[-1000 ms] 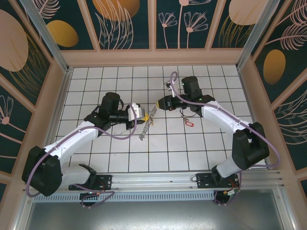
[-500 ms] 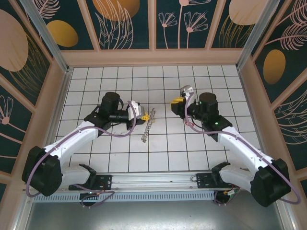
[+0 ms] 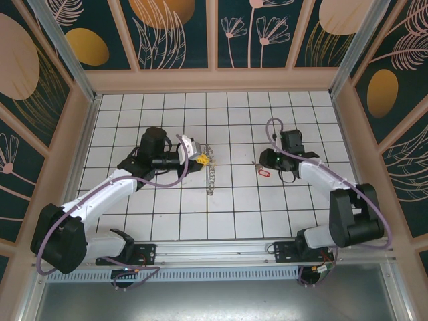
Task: Put the keys on the keyring
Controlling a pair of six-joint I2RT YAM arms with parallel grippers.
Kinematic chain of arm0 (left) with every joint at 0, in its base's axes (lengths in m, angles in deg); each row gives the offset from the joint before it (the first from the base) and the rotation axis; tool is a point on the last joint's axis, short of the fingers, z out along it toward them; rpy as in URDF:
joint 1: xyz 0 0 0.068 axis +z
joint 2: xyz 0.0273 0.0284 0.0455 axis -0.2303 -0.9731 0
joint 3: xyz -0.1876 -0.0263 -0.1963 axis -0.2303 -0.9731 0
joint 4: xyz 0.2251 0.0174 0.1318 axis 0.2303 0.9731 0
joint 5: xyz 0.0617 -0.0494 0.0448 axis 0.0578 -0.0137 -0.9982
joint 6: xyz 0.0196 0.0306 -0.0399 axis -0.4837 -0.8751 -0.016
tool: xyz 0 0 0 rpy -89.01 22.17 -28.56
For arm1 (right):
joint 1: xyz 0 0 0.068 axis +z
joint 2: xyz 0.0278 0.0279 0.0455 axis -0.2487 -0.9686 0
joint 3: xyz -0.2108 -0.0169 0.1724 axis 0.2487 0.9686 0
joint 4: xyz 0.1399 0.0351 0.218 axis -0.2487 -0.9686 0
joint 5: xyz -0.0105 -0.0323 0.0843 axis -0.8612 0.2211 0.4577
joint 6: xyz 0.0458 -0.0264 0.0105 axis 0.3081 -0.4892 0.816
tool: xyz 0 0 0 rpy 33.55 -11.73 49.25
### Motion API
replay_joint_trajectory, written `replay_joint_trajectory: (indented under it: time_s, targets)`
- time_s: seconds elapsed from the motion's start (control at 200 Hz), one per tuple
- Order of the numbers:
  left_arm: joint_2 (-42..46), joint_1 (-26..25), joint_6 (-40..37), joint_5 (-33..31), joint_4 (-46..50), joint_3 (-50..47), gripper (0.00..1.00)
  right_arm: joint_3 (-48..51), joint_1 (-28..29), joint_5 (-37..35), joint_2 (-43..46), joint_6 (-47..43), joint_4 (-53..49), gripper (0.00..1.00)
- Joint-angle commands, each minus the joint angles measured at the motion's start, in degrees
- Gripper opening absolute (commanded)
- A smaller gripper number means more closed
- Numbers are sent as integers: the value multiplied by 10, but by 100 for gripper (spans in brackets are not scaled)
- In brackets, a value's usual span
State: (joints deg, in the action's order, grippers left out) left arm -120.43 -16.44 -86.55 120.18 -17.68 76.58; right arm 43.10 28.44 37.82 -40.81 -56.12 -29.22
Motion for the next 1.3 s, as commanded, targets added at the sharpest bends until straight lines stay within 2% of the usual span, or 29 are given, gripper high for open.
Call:
replay_joint_trajectory:
  time_s: [0.0,0.25,0.576,0.741,0.991,1.041,1.296]
  targets:
    - [1,-1,25,4,-43,-1,0,-42,15,-19,-38,-14,-58,25]
    - [3,-1,42,2,-56,-4,0,-82,53,-107,-100,-46,-101,31]
    - [0,-2,48,-4,-62,-6,0,-132,93,-169,-169,-65,-134,31]
    - [0,-1,47,-8,-62,-8,0,-134,102,-194,-180,-68,-138,28]
    - [-6,-1,42,-7,-59,-6,0,-113,92,-167,-150,-61,-117,15]
    - [-7,-1,40,-6,-58,-4,0,-110,88,-160,-145,-60,-117,9]
    - [-7,-1,38,-6,-55,-4,0,-97,69,-156,-125,-52,-115,10]
